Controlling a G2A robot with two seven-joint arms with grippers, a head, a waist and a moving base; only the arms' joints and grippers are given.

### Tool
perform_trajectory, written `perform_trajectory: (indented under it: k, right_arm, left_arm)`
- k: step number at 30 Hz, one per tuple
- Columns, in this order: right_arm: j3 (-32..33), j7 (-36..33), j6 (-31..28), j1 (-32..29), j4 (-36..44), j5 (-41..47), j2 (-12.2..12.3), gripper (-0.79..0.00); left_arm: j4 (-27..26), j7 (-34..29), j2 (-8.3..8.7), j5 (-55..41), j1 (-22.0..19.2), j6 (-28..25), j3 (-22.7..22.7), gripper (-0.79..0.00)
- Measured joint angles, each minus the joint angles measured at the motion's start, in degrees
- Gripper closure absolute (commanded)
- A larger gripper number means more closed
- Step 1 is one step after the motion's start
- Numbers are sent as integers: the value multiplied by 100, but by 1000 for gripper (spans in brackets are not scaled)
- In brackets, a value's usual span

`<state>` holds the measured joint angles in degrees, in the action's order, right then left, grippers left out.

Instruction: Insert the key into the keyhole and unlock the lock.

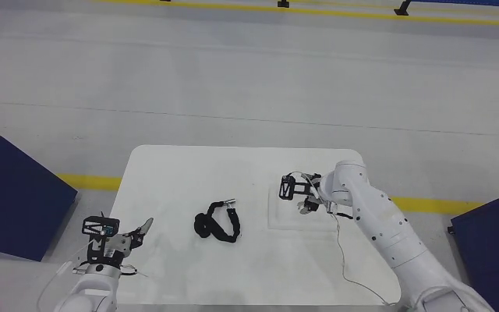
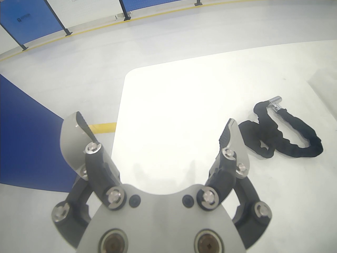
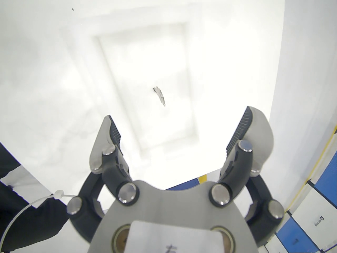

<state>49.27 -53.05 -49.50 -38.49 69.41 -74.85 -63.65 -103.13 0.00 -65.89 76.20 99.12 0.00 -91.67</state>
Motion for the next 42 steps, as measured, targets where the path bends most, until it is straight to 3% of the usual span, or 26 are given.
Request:
perform_trajectory:
  k: [9, 10, 15, 25, 35, 42]
  right_arm:
    - [-394, 501, 108, 153, -719, -171, -159, -557]
    - [-423, 540, 118, 166, -777, -179, -174, -505]
    - [-564, 705, 156, 245, -1060, -182, -255, -406]
    - [-729, 812, 94, 348, -1391, -233, -351, -302]
    - [-732, 848, -11, 401, -1465, -252, -370, 0]
    - [-716, 810, 0, 374, -1391, -303, -362, 0]
  left_arm:
    - [0, 0, 0, 0, 0, 0, 0, -785]
    - [0, 0, 0, 0, 0, 0, 0, -785]
    - [0, 0, 0, 0, 0, 0, 0, -785]
    - [0, 0, 0, 0, 0, 0, 0, -785]
    - [0, 0, 0, 0, 0, 0, 0, -785]
    - [0, 0, 0, 0, 0, 0, 0, -785]
